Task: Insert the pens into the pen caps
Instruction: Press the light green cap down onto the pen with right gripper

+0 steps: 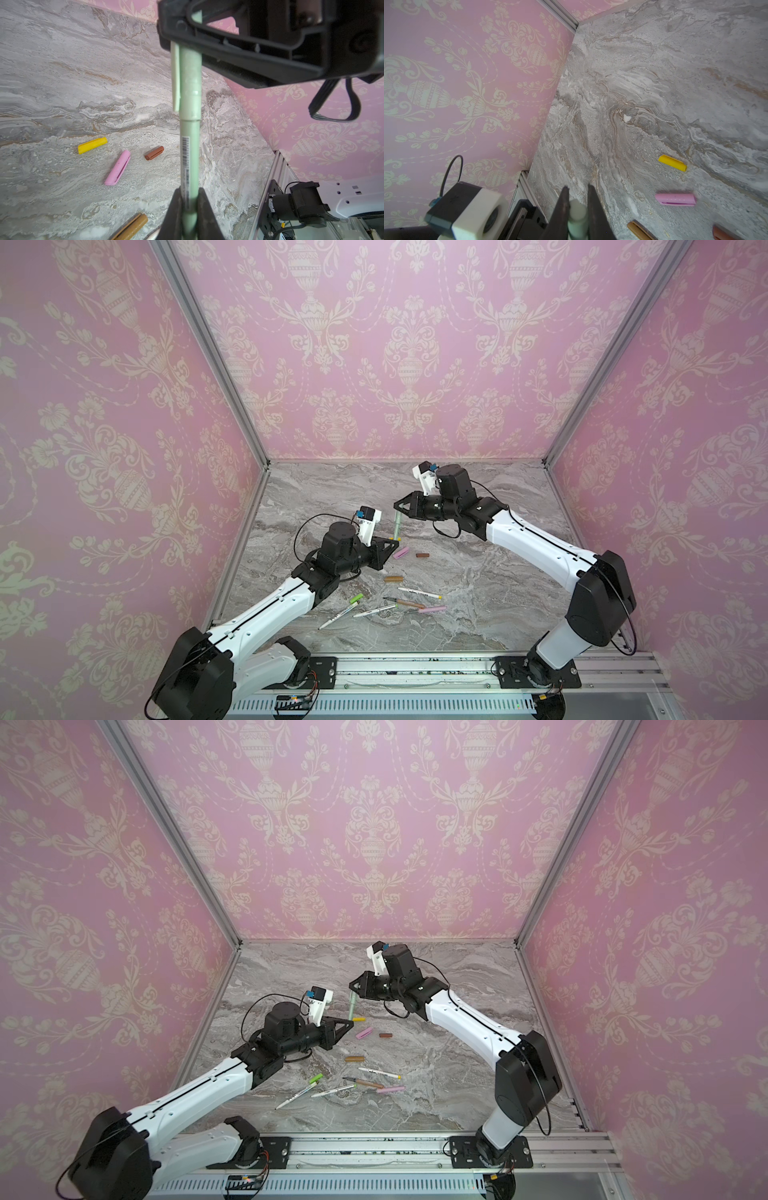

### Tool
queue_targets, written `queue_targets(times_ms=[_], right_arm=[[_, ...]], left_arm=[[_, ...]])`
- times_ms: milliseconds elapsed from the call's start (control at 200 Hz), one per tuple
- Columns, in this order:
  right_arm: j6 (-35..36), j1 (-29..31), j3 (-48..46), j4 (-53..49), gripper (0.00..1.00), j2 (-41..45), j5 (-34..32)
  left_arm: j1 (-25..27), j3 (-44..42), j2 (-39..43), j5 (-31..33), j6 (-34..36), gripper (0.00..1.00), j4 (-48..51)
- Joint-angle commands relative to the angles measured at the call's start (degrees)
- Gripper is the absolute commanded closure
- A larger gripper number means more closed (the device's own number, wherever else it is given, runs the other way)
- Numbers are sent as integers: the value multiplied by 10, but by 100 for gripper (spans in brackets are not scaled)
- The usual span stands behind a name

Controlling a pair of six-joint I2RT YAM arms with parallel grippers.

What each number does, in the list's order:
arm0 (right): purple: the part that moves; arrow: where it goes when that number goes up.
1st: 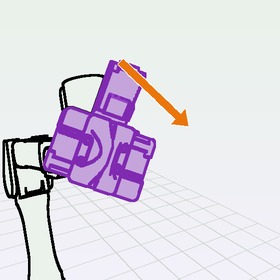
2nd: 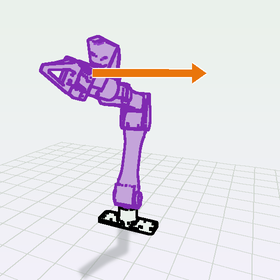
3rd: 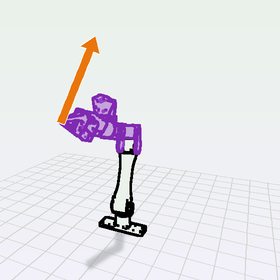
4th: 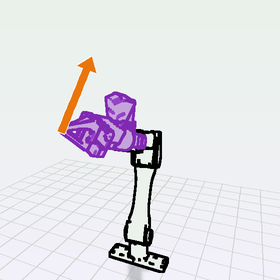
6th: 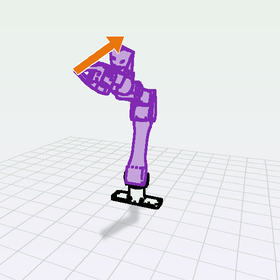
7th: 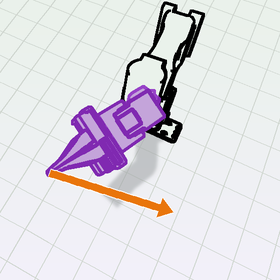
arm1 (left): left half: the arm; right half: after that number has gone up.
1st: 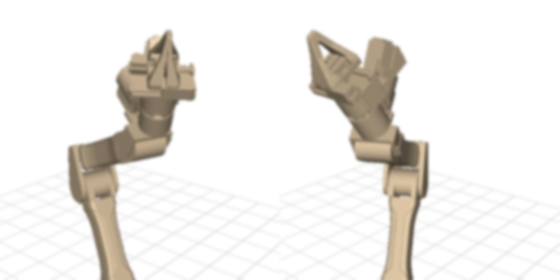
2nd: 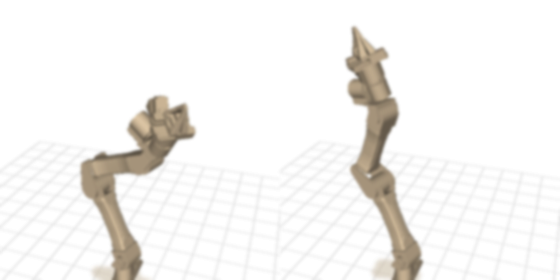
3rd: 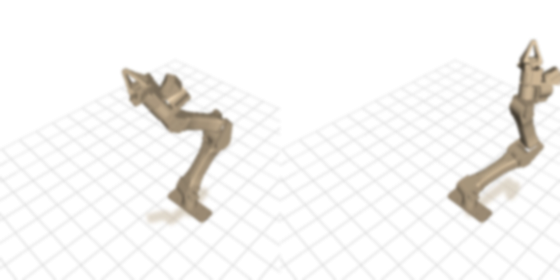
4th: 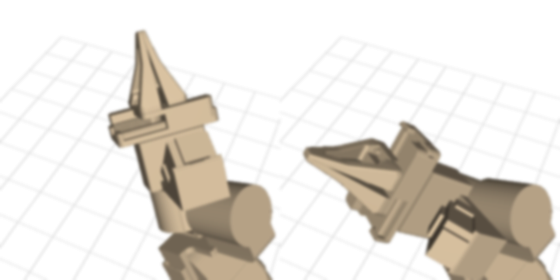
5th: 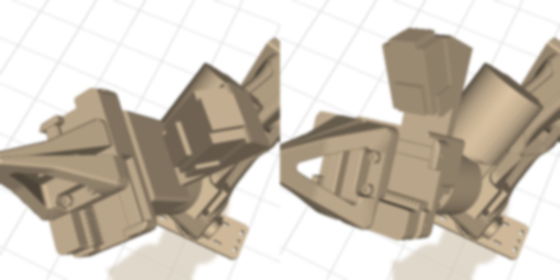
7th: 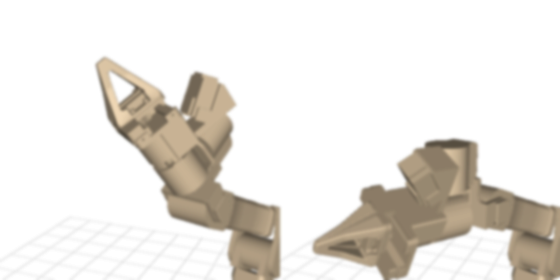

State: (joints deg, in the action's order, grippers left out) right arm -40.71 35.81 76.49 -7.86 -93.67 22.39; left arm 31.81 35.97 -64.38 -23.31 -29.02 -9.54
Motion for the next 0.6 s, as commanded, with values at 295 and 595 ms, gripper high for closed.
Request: queue_targets(times_ms=[295, 595], right_arm=[[-23, 56, -44, -107, 100, 0, 90], [-8, -33, 71, -107, 55, 30, 52]], left_arm=[[-11, 97, -14, 106, 59, 100, -163], [-13, 52, 28, 211, 12, 100, 88]])
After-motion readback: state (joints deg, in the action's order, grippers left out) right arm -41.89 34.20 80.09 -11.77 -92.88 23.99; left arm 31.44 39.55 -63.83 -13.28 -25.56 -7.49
